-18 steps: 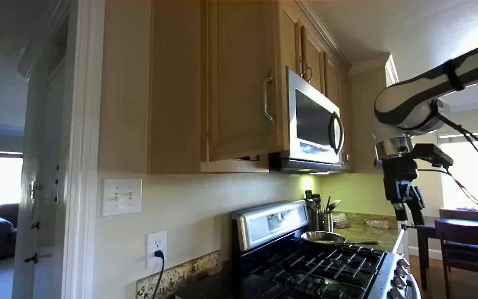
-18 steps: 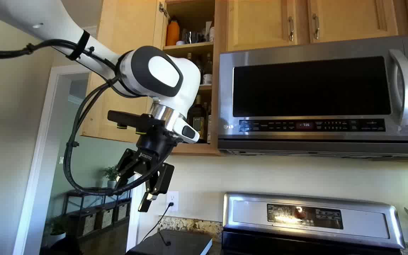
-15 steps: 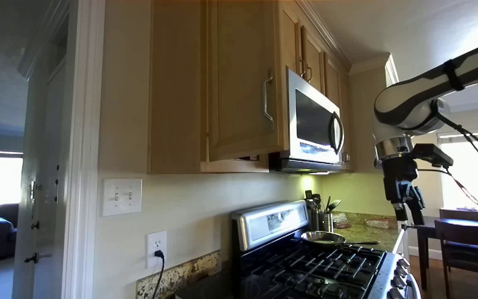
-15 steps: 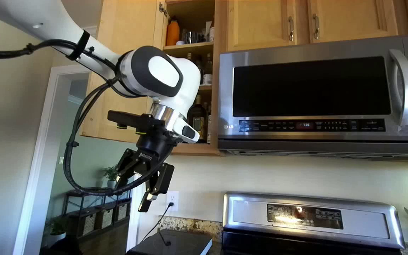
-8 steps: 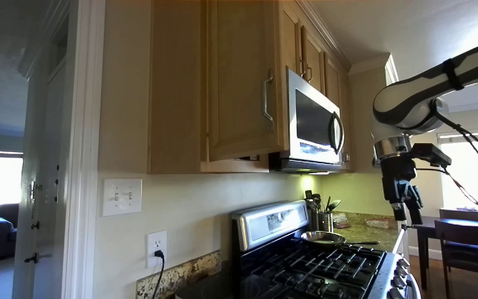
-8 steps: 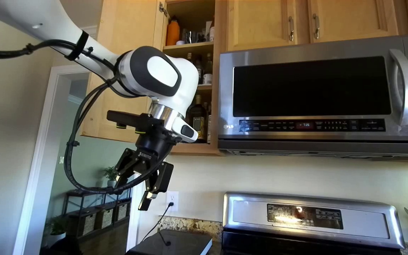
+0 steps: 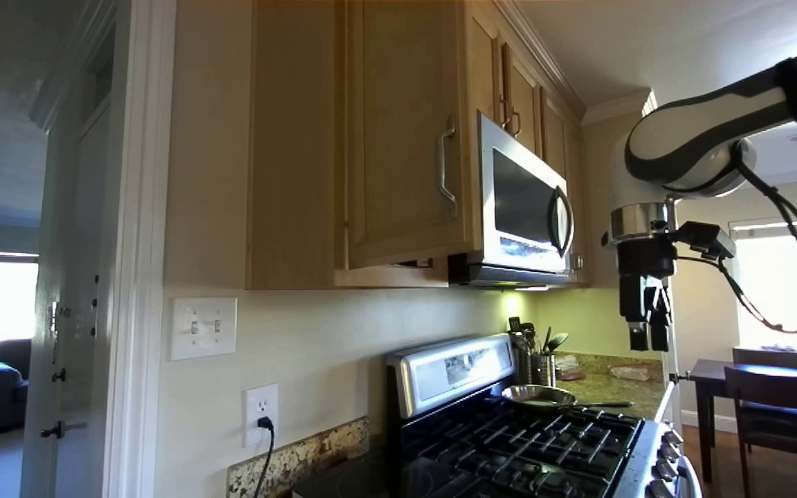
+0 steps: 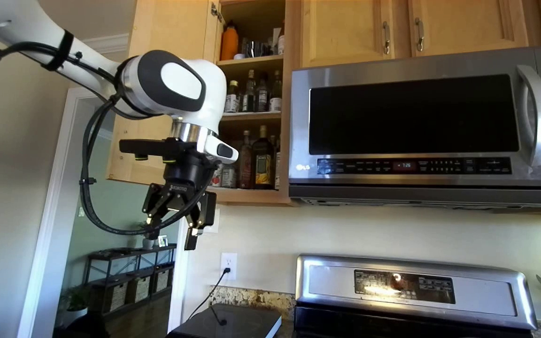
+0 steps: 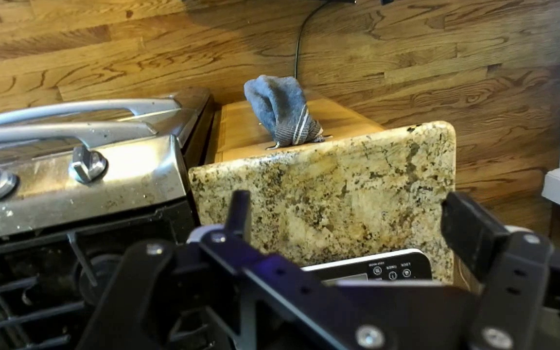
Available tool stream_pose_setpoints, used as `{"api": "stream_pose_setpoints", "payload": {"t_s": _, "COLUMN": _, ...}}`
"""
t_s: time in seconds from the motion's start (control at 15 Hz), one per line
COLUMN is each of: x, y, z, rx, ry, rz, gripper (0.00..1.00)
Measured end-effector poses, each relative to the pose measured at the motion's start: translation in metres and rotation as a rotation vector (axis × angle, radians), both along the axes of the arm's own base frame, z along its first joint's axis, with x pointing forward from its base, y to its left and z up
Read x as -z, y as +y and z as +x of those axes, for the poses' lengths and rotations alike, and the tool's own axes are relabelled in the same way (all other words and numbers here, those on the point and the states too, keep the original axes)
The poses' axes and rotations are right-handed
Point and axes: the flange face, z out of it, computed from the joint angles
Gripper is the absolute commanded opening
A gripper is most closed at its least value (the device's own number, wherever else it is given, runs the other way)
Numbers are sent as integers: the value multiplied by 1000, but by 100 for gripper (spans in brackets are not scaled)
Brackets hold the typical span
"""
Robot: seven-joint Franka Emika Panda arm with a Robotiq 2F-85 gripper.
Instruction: Close the door of the top cabinet on the left
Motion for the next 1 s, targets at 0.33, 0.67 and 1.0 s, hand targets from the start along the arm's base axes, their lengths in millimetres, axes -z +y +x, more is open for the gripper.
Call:
{"api": "stream_pose_setpoints", "payload": {"t_s": 0.33, "x": -30, "y": 37, "z": -27, "rx": -61, "ry": -198, "rz": -35, "gripper": 100}}
{"api": "stream_pose_setpoints", "payload": {"t_s": 0.67, "x": -51, "y": 79, "z": -56, "rx": -151, "ry": -379, "rz": -22, "gripper": 100}}
{"api": "stream_pose_setpoints", "payload": {"t_s": 1.0, "x": -59, "y": 95, "z": -68, "rx": -193, "ry": -427, "rz": -13, "gripper": 100}}
